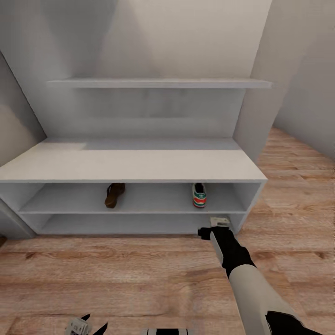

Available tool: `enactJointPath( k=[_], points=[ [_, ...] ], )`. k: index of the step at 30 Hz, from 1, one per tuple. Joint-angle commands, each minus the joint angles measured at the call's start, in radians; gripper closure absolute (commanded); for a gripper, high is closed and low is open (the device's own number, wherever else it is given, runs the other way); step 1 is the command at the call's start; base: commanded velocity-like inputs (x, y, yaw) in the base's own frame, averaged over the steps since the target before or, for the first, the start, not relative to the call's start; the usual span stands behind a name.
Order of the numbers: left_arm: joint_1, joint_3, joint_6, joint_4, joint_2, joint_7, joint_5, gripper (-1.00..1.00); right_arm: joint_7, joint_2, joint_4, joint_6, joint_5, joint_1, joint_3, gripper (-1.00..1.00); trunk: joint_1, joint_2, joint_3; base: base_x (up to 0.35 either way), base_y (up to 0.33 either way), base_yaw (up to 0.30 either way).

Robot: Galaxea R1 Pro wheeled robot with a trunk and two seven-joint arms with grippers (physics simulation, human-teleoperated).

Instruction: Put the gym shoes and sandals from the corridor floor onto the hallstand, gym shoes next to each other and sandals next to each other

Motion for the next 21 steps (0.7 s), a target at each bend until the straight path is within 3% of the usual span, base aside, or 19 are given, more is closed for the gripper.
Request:
enactJointPath(
  k=[1, 13, 17, 18, 21],
  points=[
    [-0.001, 0.002, 0.001, 0.001, 0.000, -0.007, 0.006, -1.00, 0.003, 0.001, -0.001, 0.005, 0.010, 0.000, -0.005, -1.00, -0.001, 0.000, -0.001, -0.335, 0.000, 0.000],
    [-0.001, 0.001, 0.001, 0.002, 0.000, -0.007, 0.006, -1.00, 0.004, 0.000, 0.011, -0.010, 0.011, 0.002, -0.004, -1.00, -0.001, 0.000, -0.001, -0.335, 0.000, 0.000],
    [-0.001, 0.005, 0.000, 0.002, 0.000, -0.007, 0.006, -1.00, 0.005, -0.007, 0.092, -0.116, 0.013, 0.004, -0.005, -1.00, -0.001, 0.000, -0.001, -0.321, 0.000, 0.000],
    [-0.001, 0.007, -0.001, 0.002, 0.001, -0.006, 0.006, -1.00, 0.006, -0.023, 0.155, -0.201, 0.013, 0.007, -0.005, -1.00, -0.001, 0.000, -0.001, -0.221, 0.000, 0.000],
    [0.000, 0.010, -0.002, 0.003, 0.001, 0.001, 0.006, -1.00, 0.008, -0.059, 0.255, -0.334, 0.013, 0.017, -0.005, -1.00, -0.001, 0.000, -0.001, -0.127, 0.000, 0.000]
  ],
)
